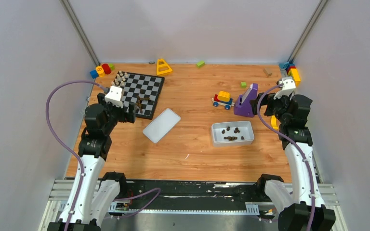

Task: Set up the chess pieces on the board
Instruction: Move the lid to the center of the board.

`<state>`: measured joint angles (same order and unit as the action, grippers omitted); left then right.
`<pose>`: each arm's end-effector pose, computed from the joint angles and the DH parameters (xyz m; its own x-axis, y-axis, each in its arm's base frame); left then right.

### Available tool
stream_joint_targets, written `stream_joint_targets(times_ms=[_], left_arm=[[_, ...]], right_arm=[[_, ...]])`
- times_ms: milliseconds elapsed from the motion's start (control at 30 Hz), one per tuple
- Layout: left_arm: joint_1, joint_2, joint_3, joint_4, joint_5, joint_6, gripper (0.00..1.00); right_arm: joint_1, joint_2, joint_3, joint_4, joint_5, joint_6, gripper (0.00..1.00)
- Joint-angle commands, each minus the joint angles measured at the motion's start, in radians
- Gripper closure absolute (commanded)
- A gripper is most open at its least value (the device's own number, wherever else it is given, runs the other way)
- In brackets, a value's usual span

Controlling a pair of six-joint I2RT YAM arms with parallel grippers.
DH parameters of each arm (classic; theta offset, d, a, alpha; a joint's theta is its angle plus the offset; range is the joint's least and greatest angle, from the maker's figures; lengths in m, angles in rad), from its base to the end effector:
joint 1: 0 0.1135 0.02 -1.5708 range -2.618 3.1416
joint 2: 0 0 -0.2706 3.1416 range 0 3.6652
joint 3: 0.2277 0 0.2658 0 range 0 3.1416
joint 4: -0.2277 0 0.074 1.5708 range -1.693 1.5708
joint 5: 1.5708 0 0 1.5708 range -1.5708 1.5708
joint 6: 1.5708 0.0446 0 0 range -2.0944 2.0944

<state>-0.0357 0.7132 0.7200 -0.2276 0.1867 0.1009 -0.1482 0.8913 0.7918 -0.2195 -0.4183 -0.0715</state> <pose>0.1884 -0.0150 0.3265 -0.1960 0.1061 -0.9749 0.2370 0.9698 0.0578 0.2228 -0.0149 0.3220 -0.2918 -0.0224 -0.9562 -0.2681 0.9616 0.0592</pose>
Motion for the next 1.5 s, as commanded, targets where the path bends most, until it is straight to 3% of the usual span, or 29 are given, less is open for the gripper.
stream_joint_targets(times_ms=[0,367,467,533,733,933,1167,1467], left_arm=[[0.010,-0.017,-0.011,0.028,0.011,0.025,0.00],[0.010,-0.009,0.006,0.020,-0.009,0.037,0.00],[0.010,0.007,0.058,-0.051,-0.007,0.105,0.00],[0.010,0.034,0.096,-0.103,0.069,0.172,0.00],[-0.011,0.246,0.149,-0.206,0.062,0.312,0.00],[-0.142,0.416,0.159,-0.218,-0.023,0.332,0.01],[-0.200,0.657,0.237,-0.350,-0.082,0.312,0.12],[-0.202,0.863,0.296,-0.352,-0.043,0.292,0.26]], right_arm=[[0.002,-0.014,0.029,0.032,-0.026,-0.006,0.00],[0.003,-0.025,0.026,0.032,-0.032,-0.020,0.00],[0.001,-0.025,0.021,0.032,-0.057,-0.029,0.00],[0.001,-0.025,0.017,0.032,-0.072,-0.036,0.00],[0.002,-0.035,0.009,0.023,-0.133,-0.062,0.00],[0.009,-0.031,0.004,0.019,-0.160,-0.080,0.00],[0.010,-0.028,0.003,0.014,-0.174,-0.089,0.00],[0.015,-0.030,0.000,0.009,-0.196,-0.100,0.00]])
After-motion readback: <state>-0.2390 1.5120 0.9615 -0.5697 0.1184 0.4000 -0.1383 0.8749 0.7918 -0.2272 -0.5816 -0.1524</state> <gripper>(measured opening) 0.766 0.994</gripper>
